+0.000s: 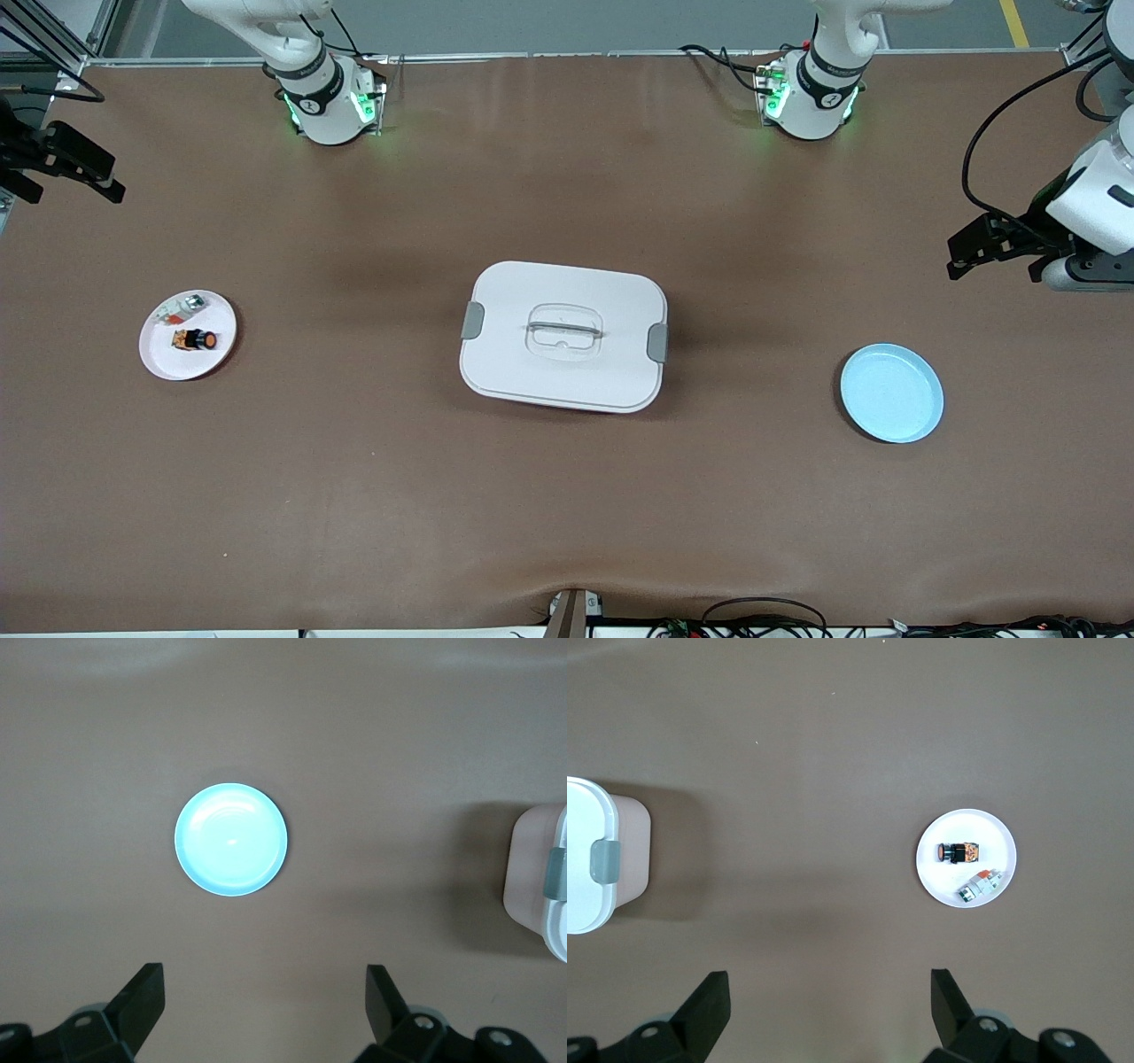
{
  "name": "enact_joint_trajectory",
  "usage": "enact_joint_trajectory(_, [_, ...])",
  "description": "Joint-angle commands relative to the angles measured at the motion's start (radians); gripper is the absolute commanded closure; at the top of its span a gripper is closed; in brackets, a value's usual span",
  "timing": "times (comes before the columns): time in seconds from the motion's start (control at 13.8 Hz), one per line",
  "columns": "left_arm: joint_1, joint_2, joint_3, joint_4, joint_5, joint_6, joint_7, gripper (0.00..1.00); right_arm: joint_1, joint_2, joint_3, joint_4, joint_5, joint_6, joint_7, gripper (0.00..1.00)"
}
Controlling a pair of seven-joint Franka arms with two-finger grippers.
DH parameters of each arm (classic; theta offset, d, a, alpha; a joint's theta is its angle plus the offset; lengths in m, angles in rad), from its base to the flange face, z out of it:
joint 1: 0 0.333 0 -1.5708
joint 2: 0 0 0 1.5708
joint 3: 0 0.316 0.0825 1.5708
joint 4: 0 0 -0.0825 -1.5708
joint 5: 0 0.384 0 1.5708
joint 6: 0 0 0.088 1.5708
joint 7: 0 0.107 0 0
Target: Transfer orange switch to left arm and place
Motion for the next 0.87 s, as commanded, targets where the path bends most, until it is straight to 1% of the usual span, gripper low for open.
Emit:
enact_joint_trajectory(0.0, [0.0,0.01,0.0,0.025,-0.012,-0.021,0.007,0.0,0.006,-0.022,0.001,-0.018,-0.019,0.011,0.009,0.0])
enact_joint_trajectory(0.29, [0.002,0.01,0.0,0.025,-0.012,-0.021,0.004,0.0,0.024,-0.023,0.001,-0.018,-0.019,0.008,0.011,0.0])
enact_joint_trajectory(0.79, [-0.003,0.01,0.0,0.025,-0.012,-0.021,0.002,0.0,0.024,-0.023,0.0,-0.019,-0.019,0.003,0.009,0.0])
